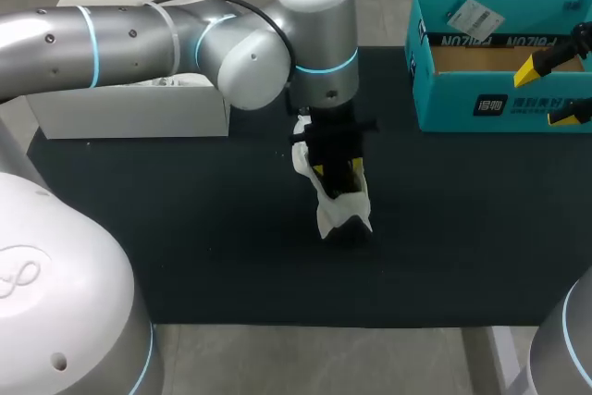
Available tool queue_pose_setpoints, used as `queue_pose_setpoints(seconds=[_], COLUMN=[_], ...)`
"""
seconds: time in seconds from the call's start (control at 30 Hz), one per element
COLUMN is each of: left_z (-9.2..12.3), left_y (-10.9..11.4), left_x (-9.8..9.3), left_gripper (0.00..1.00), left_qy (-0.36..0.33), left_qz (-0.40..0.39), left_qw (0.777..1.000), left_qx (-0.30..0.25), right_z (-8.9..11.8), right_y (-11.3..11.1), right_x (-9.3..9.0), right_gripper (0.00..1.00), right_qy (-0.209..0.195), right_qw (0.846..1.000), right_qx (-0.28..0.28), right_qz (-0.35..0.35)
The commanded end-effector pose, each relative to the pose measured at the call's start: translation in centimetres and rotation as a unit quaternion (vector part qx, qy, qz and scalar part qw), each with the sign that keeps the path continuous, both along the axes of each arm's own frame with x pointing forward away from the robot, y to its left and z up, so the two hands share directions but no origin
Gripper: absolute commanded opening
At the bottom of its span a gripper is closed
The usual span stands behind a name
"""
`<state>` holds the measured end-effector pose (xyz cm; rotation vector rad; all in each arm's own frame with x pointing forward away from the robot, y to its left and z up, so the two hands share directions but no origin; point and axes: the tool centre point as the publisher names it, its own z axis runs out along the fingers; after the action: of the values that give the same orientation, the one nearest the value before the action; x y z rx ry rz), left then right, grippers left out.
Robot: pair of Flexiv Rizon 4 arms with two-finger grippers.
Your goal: Take the shoe out of the shoebox, open the shoe tongue, remove and reinsert the insole, then place the shoe into the shoebox
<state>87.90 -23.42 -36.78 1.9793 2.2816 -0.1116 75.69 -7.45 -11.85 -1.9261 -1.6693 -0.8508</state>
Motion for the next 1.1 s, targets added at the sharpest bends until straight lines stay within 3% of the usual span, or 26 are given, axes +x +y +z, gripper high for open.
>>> queue_pose_setpoints(seconds=[0.03, 0.1, 0.17, 0.3, 0.73, 1.1], left_z=[0.4, 0.5, 0.7, 1.0, 1.7, 3.3], left_y=[0.1, 0.1, 0.2, 0.5, 0.5, 1.1], left_x=[-0.5, -0.7, -0.9, -1.0, -1.0, 1.0], left_gripper=[0.65, 0.81, 0.91, 1.00, 1.00, 1.00], left_qy=[-0.002, -0.002, -0.002, -0.002, -0.002, -0.016], left_qz=[-0.001, -0.003, -0.004, 0.000, 0.002, 0.026], left_qw=[1.000, 1.000, 1.000, 1.000, 1.000, 0.999], left_qx=[0.002, 0.004, 0.005, 0.008, 0.004, -0.011], right_z=[-0.1, -0.1, -0.1, -0.1, -0.1, -0.1], right_y=[0.1, 0.1, 0.1, 0.1, 0.1, 0.1], right_x=[0.0, 0.0, 0.0, 0.0, 0.0, 0.0], right_gripper=[1.00, 1.00, 1.00, 1.00, 1.00, 1.00], right_qy=[0.000, 0.000, 0.000, 0.000, 0.000, 0.000], right_qw=[1.000, 1.000, 1.000, 1.000, 1.000, 1.000], right_qx=[-0.001, -0.001, -0.001, -0.001, -0.001, -0.001], right_qz=[-0.001, -0.001, -0.001, -0.001, -0.001, -0.001])
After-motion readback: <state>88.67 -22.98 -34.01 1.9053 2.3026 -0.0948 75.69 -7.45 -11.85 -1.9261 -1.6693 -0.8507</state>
